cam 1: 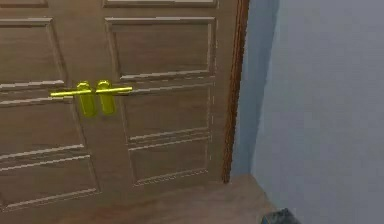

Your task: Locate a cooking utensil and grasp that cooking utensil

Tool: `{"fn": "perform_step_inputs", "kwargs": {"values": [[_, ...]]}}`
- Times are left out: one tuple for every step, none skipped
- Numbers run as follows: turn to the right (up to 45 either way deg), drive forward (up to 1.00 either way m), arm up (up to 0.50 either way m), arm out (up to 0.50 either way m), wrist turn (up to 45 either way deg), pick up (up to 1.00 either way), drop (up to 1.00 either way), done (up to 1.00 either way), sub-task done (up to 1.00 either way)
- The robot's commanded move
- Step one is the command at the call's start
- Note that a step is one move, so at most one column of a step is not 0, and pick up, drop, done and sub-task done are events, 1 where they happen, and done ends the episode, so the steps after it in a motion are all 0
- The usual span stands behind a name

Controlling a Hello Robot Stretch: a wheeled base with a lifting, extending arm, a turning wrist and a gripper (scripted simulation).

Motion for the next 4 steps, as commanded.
{"fn": "perform_step_inputs", "kwargs": {"values": [[-24.0,0.0,0.0,0.0,0.0,0.0,0.0,0.0,0.0],[-3.0,0.0,0.0,0.0,0.0,0.0,0.0,0.0,0.0],[0.0,0.1,0.0,0.0,0.0,0.0,0.0,0.0,0.0],[-45.0,0.0,0.0,0.0,0.0,0.0,0.0,0.0,0.0]]}}
